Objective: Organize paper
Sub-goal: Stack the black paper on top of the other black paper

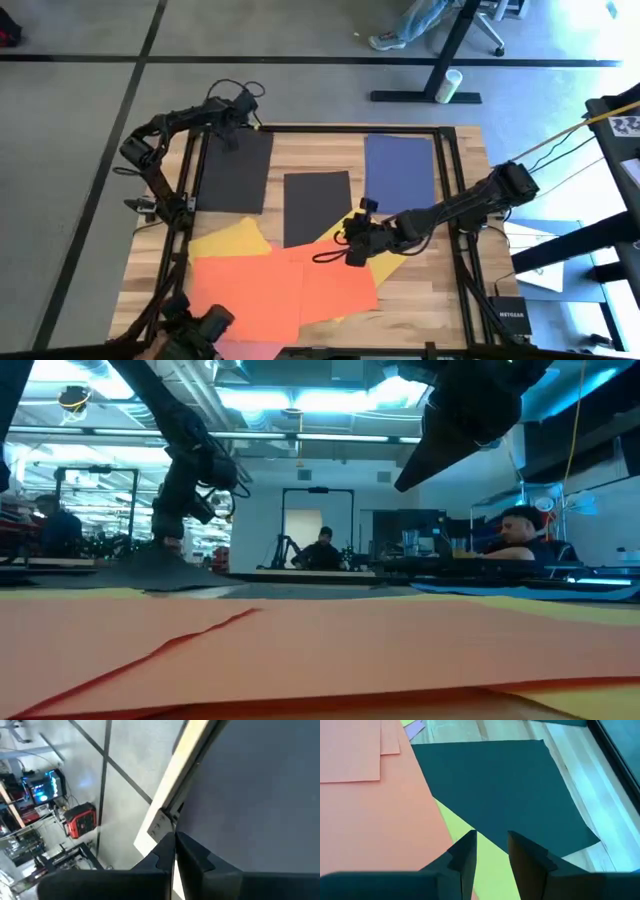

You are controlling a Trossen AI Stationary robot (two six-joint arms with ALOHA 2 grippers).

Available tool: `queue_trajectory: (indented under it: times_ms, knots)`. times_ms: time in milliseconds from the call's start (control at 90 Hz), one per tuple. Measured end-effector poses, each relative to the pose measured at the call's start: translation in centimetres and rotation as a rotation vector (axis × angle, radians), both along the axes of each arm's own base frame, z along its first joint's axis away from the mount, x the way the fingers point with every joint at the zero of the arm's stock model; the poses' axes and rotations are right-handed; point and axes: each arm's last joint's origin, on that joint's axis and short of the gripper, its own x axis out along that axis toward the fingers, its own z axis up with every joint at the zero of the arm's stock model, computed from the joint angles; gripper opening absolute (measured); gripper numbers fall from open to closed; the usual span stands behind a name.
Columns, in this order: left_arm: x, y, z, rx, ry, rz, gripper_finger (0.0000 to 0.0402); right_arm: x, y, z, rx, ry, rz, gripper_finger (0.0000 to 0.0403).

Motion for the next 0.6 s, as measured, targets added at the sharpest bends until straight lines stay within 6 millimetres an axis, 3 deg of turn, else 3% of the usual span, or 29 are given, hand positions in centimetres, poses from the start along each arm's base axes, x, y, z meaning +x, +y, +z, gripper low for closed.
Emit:
queue_trajectory:
  times_ms: [278,600]
  knots:
    - [0.1,-0.8,-0.1,-0.034,0.018,0.016,0.0012,0.0,0.0,0.0,0.004,-0.002,-0.004,0.0099]
    - [-0.3,-1.2,-0.1,-0.032,0.024,0.084,0.0144,0.0,0.0,0.0,0.020,-0.001,-0.006,0.0099]
